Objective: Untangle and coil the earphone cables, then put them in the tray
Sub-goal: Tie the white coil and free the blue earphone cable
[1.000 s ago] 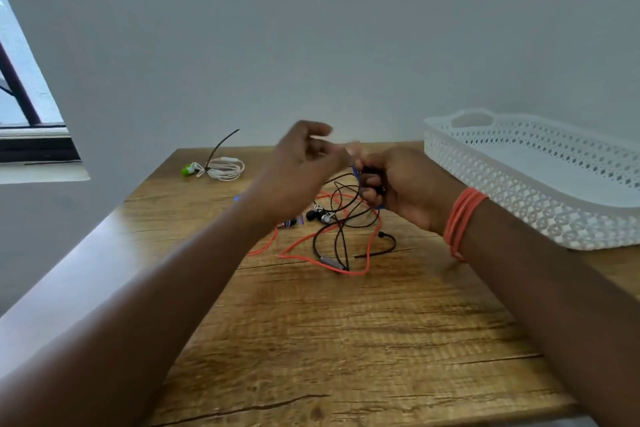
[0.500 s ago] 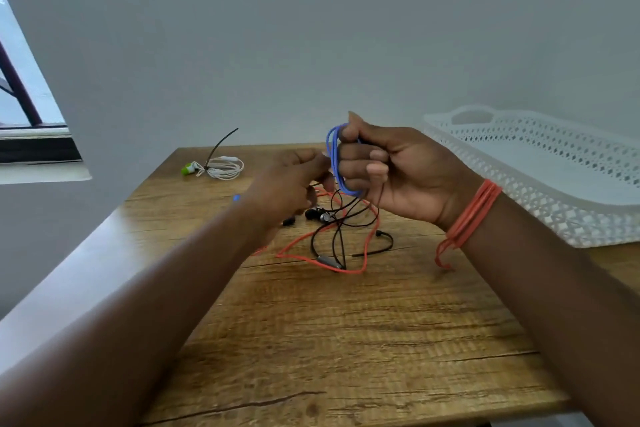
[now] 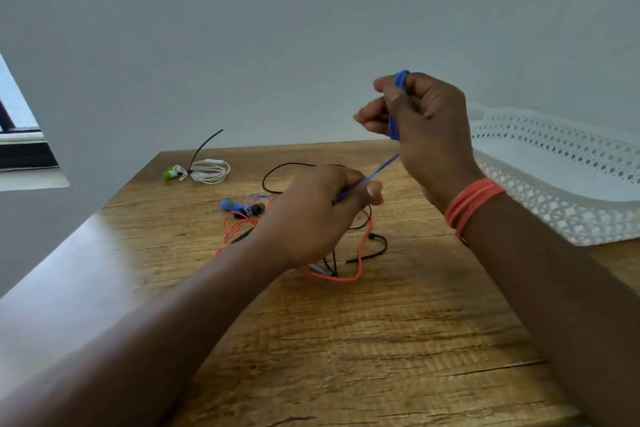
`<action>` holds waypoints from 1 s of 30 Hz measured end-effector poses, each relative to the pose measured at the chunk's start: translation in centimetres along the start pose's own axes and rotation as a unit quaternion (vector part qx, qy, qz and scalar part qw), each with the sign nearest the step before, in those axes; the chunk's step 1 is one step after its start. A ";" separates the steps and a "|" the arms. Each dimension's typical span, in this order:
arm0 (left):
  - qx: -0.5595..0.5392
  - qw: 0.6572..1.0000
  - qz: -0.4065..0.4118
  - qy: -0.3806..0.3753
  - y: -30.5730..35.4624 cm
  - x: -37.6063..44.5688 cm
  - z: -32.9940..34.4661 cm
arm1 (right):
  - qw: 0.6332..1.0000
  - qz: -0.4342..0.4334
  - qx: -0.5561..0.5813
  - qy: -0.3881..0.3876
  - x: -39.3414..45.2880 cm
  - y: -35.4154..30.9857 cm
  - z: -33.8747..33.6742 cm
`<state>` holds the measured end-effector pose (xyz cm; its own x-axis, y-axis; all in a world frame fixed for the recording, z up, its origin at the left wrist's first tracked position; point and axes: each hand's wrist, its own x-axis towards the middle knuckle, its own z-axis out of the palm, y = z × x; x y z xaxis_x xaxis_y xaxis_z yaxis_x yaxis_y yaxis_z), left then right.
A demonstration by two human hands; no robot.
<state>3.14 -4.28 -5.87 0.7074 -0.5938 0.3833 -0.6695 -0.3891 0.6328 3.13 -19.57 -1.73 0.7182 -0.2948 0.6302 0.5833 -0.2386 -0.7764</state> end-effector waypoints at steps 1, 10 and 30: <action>0.026 0.999 0.019 0.015 0.3 0.1 -0.3 | 0.995 -0.026 -0.097 0.008 0.0 0.6 0.0; 0.060 0.963 0.019 0.261 -0.9 0.6 -4.7 | 0.950 0.132 -0.120 -0.256 -1.5 0.0 1.3; 0.184 0.979 0.079 0.050 0.8 -0.2 -0.9 | 0.990 -0.065 -0.119 -0.032 -0.2 0.2 0.3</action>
<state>2.70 -3.83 -4.86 0.5948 -0.6019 0.5328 -0.7956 -0.5357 0.2829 3.24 -19.30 -2.03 0.6692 -0.1903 0.7183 0.5727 -0.4838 -0.6618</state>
